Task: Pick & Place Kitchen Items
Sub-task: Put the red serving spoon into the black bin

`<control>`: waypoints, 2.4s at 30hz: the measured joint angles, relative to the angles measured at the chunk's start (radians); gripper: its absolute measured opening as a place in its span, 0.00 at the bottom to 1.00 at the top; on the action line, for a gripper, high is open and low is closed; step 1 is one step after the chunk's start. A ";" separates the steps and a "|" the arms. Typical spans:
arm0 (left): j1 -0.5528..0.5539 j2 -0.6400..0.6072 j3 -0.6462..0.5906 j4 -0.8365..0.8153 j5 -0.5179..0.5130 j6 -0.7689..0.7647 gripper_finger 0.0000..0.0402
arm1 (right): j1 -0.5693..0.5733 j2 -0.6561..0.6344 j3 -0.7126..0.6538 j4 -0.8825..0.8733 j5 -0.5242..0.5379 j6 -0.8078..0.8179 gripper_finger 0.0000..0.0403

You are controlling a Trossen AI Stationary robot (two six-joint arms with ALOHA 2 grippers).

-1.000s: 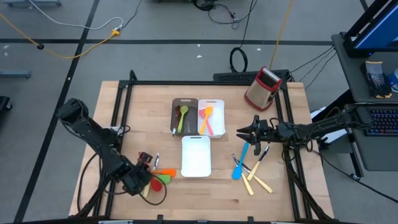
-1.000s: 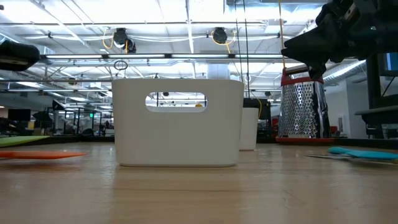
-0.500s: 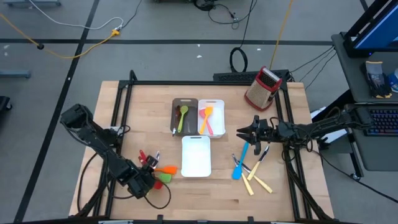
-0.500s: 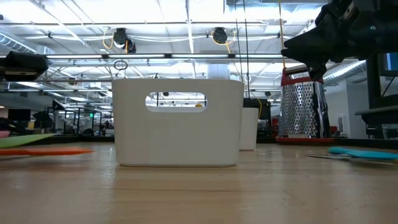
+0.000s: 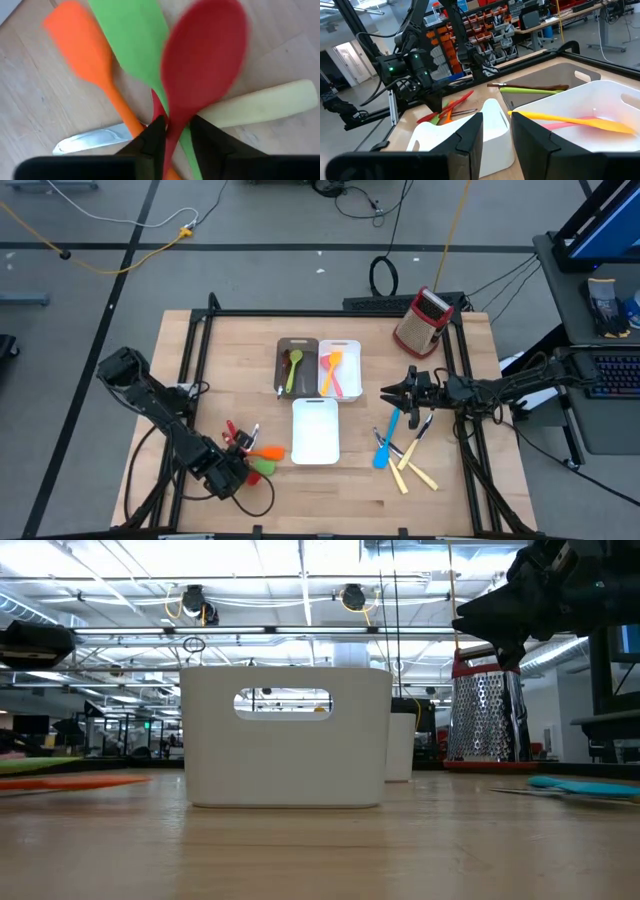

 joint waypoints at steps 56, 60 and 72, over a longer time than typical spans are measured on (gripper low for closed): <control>0.293 -0.006 0.477 -0.507 0.072 -0.378 0.01 | 0.000 0.000 0.000 -0.007 0.000 0.000 0.23; 0.389 -0.006 0.561 -0.522 0.120 -0.445 0.00 | 0.000 0.000 0.000 -0.008 -0.001 0.000 0.23; 0.626 -0.006 0.685 -0.538 0.190 -0.465 0.00 | 0.000 0.000 0.000 -0.008 -0.007 0.000 0.23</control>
